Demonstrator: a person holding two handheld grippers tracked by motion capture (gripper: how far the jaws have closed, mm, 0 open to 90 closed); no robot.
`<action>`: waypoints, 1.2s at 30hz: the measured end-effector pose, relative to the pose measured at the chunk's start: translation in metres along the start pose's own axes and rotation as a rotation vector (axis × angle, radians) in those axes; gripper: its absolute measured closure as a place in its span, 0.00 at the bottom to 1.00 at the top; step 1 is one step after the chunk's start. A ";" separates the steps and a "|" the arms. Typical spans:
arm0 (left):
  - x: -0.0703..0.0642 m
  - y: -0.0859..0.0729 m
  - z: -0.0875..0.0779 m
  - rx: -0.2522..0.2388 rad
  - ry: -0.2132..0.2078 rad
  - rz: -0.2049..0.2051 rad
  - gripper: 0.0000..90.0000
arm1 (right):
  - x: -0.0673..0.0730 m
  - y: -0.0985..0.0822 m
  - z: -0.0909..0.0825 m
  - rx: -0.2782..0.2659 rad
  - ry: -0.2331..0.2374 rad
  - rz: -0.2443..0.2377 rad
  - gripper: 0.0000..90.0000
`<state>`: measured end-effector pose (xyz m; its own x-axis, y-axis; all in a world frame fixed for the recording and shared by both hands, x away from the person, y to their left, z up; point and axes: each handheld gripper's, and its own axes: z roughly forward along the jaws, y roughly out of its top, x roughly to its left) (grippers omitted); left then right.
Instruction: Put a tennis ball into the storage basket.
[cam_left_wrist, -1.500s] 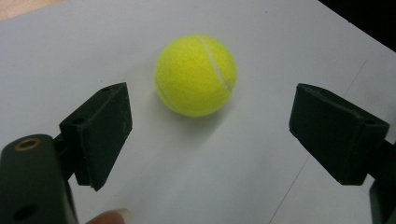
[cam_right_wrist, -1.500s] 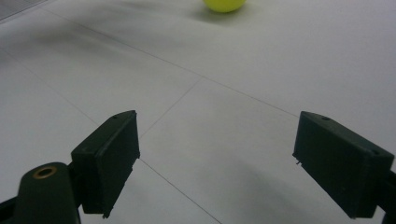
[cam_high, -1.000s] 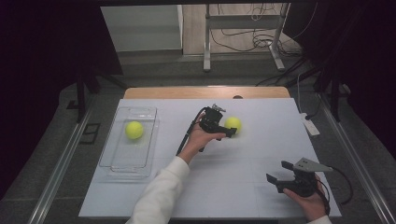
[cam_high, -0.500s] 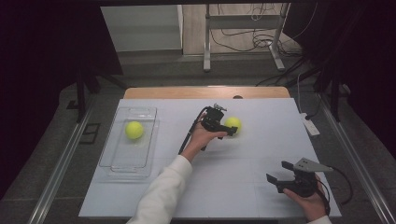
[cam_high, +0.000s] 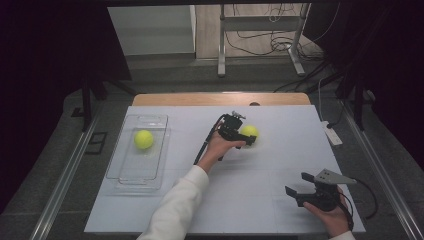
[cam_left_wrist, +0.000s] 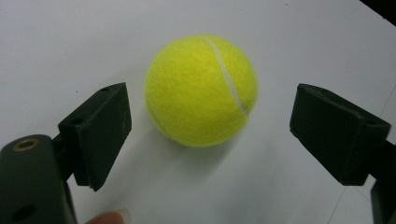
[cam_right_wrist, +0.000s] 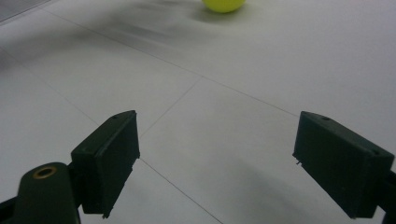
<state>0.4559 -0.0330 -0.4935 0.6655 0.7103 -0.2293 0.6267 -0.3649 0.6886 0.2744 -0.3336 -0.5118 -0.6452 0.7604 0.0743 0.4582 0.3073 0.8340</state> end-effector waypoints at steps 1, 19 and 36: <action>0.000 0.000 0.000 0.000 0.000 0.000 0.15 | 0.000 0.000 0.000 0.000 0.001 -0.001 0.16; -0.001 0.004 0.012 0.006 0.007 -0.001 0.15 | 0.000 0.000 0.000 -0.002 -0.002 0.003 0.16; -0.003 0.011 0.024 0.002 0.038 -0.012 0.25 | -0.001 -0.001 -0.001 -0.005 -0.005 0.009 0.16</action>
<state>0.4708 -0.0539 -0.5018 0.6422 0.7370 -0.2108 0.6351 -0.3576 0.6847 0.2742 -0.3356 -0.5117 -0.6377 0.7661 0.0794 0.4615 0.2976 0.8357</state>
